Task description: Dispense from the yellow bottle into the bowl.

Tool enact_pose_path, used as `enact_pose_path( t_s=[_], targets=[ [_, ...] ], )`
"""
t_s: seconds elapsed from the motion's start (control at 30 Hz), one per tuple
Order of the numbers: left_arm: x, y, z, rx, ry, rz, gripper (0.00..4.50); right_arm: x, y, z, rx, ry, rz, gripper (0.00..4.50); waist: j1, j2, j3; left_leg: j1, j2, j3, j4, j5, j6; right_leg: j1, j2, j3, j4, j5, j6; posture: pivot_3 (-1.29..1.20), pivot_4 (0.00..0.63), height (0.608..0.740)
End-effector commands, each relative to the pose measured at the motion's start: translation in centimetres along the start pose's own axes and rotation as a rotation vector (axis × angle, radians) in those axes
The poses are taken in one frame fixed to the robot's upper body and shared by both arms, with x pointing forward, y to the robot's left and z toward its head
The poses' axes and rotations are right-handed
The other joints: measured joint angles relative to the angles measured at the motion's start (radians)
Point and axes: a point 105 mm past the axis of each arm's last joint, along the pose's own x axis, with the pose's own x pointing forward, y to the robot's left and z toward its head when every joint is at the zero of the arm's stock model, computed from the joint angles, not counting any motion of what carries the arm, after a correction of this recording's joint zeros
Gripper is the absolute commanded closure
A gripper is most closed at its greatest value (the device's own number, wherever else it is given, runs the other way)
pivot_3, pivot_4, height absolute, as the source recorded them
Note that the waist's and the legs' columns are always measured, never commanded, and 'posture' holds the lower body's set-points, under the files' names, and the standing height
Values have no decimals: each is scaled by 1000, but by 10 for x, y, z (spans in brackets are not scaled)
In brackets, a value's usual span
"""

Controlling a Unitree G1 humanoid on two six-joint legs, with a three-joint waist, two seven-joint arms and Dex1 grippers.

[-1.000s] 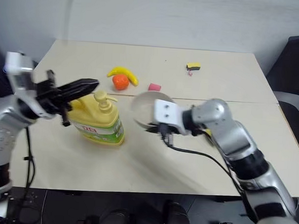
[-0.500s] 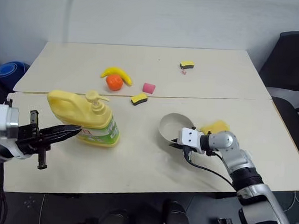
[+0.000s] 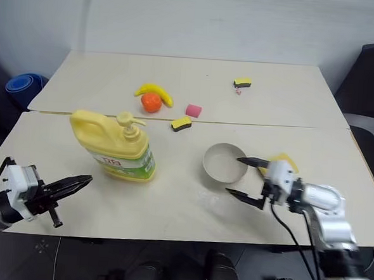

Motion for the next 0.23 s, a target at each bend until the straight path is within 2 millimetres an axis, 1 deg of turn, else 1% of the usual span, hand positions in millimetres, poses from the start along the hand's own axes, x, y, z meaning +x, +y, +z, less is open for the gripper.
enact_pose_path(
  t_s=[0.03, 0.1, 0.23],
  targets=[
    [-15, -3, -6, 35, 52, 28, 4500, -15, 18, 12, 1, -12, -14, 26, 2, 0, 0, 0, 0, 1, 0, -1, 0, 0, 0, 0, 0, 0, 0, 0, 150, 740],
    [-17, -4, -12, 20, 62, 38, 4500, -20, 34, 5, 19, 19, -7, 26, 10, 0, 0, 0, 0, 1, 0, -1, 1, 0, 0, 1, 0, 0, 0, 0, 150, 740],
    [-10, 1, -17, 13, 52, 81, 4500, -24, 48, -8, 16, 30, -75, 26, 15, 0, 0, 2, 0, 2, 0, -5, 7, 1, 0, 2, 1, 0, -1, 0, 150, 740]
  ],
)
